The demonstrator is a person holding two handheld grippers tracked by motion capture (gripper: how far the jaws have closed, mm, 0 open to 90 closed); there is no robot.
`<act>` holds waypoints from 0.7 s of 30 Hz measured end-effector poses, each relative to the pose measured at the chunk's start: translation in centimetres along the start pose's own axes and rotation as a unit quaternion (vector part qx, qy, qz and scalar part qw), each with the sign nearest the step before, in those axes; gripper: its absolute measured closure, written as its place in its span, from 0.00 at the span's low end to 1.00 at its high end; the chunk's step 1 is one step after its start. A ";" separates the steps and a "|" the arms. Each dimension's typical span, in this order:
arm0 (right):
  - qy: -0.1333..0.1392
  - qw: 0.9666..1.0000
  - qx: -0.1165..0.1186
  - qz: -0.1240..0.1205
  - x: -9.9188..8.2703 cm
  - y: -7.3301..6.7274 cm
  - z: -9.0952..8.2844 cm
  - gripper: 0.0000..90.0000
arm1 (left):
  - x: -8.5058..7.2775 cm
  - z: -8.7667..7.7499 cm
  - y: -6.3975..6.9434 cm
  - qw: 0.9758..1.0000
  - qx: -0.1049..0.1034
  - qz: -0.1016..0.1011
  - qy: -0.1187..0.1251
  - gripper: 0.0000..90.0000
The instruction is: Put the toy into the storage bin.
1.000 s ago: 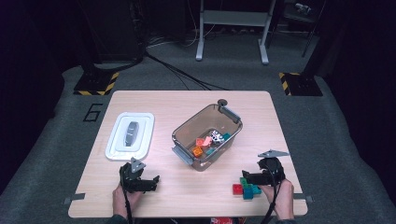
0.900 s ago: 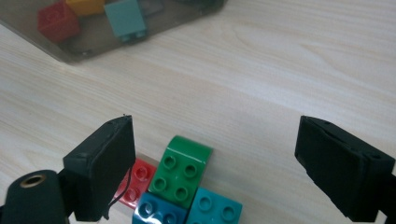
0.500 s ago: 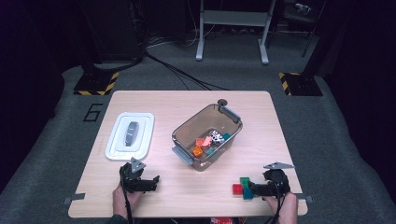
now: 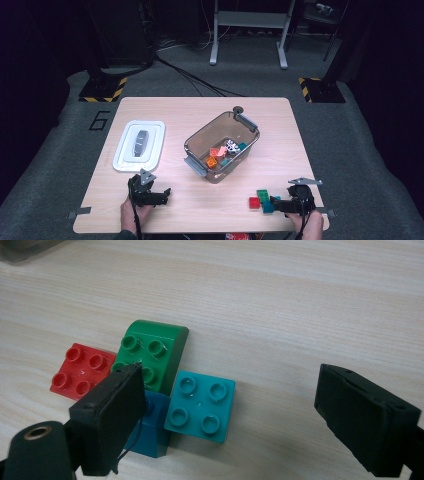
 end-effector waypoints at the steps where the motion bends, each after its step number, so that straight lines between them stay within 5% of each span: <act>1: -0.001 1.000 -0.002 0.002 0.1 0.1 0.0 0.14 | 0.0 0.0 0.0 1.000 0.000 0.000 0.000 0.00; 14: 0.000 0.999 -0.030 0.016 -0.2 0.9 -0.2 0.16 | 0.0 0.0 0.0 1.000 0.000 -0.001 0.001 0.00; 21: -0.004 1.000 -0.024 0.005 -0.5 0.6 0.3 0.16 | 0.0 0.0 0.1 1.000 0.001 -0.002 0.002 0.00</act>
Point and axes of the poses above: each handheld gripper's, and its own axes: z roughly forward along the jaws, x roughly out of its top, y roughly to its right, the point moved 4 cm from there along z, roughly forward along the jaws, and after that the axes turned 2 degrees about -z, right-handed, at the moved point
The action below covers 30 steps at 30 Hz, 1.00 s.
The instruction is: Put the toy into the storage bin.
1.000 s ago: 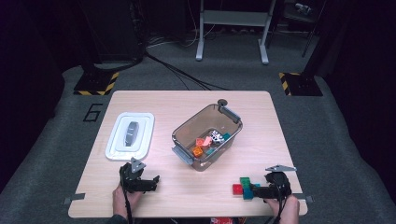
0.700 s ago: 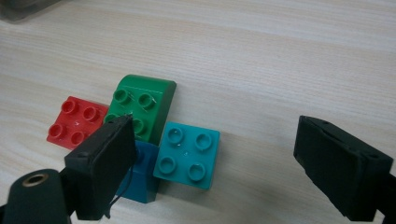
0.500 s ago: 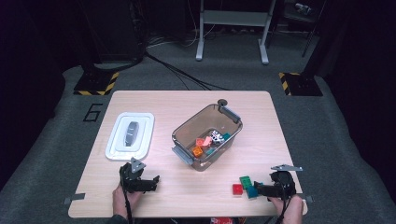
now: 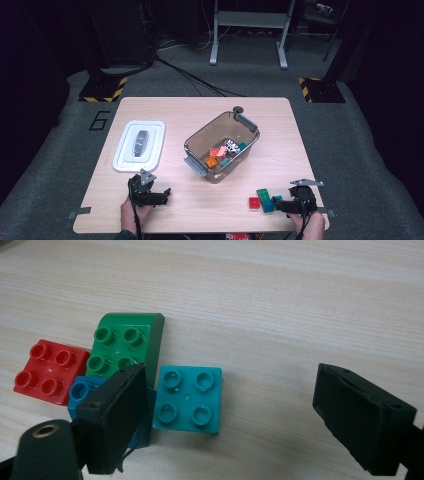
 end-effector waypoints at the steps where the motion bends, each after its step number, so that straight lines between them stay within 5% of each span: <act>1: -0.004 1.000 -0.001 0.006 0.0 -0.2 0.0 0.18 | 0.0 0.0 0.0 1.000 0.000 0.000 0.000 0.00; 8: -0.018 1.000 -0.005 0.000 -0.2 -0.3 0.4 0.37 | 0.0 0.0 0.0 1.000 0.000 0.000 0.000 0.00; 14: -0.020 1.000 -0.014 0.001 -0.2 -0.2 0.2 0.64 | 0.0 0.0 0.0 1.000 0.000 0.000 0.000 0.00; 30: 0.009 1.000 -0.005 -0.003 1.4 -0.4 -0.1 0.65 | 0.0 0.0 0.0 1.000 0.000 0.002 0.000 0.00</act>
Point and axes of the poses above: each handheld gripper's, and its own axes: z roughly forward along the jaws, x roughly out of its top, y roughly to its right, the point moved 4 cm from there along z, roughly forward along the jaws, and after that the axes turned 2 degrees about -z, right-handed, at the moved point
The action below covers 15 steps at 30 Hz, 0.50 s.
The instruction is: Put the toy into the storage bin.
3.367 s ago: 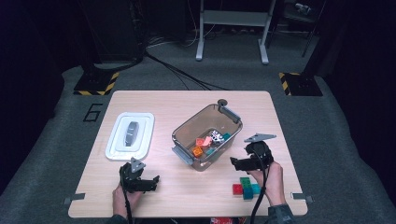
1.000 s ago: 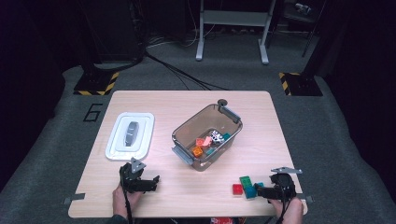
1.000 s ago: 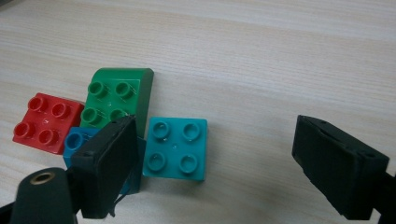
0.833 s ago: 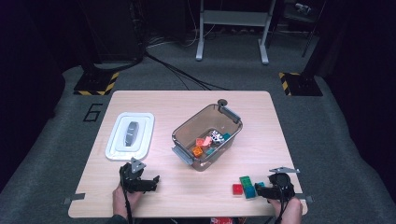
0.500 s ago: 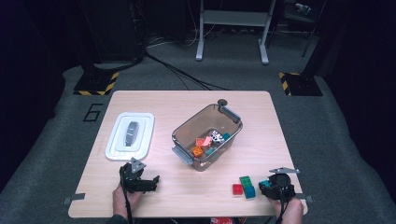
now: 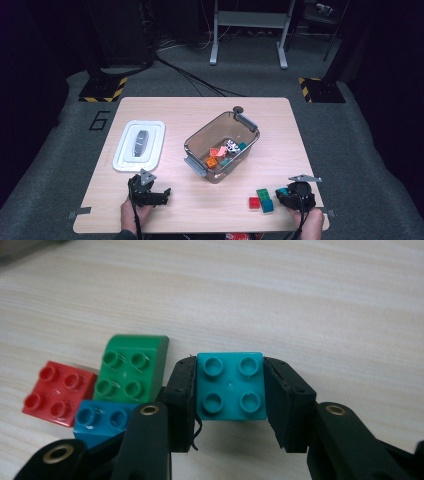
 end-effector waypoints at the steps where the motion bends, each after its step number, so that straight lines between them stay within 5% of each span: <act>1: 0.004 1.000 0.001 -0.006 0.3 0.0 0.0 0.65 | 0.0 0.0 0.0 1.000 0.000 0.000 0.000 0.00; 9: 0.014 1.000 0.018 -0.007 2.4 -0.8 -0.2 0.65 | 0.0 0.0 0.0 1.000 0.000 0.000 0.000 0.00; 15: 0.028 0.999 0.025 -0.028 4.0 -1.2 -0.2 0.65 | 0.0 0.0 0.0 1.000 -0.001 -0.002 -0.001 0.00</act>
Point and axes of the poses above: each handheld gripper's, and its own axes: z roughly forward along the jaws, x roughly out of its top, y roughly to its right, the point moved 4 cm from there along z, roughly forward along the jaws, and after that the axes turned 2 degrees about -z, right-handed, at the moved point
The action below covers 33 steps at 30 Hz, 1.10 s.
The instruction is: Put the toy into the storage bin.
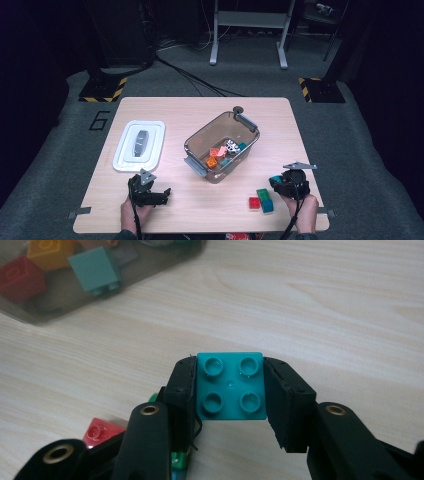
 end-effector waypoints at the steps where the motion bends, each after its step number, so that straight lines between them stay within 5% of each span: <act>1: 0.001 1.000 0.003 0.003 0.2 -0.1 0.0 0.65 | 0.0 0.0 0.0 1.000 0.000 0.000 0.000 0.00; 33: 0.038 0.998 0.026 -0.051 6.1 -1.9 -2.1 0.65 | 0.0 0.0 -0.1 1.000 -0.004 0.000 -0.005 0.00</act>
Point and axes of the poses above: each handheld gripper's, and its own axes: z roughly forward along the jaws, x roughly out of its top, y roughly to its right, the point moved 4 cm from there along z, roughly forward along the jaws, and after that the axes turned 2 degrees about -z, right-handed, at the moved point
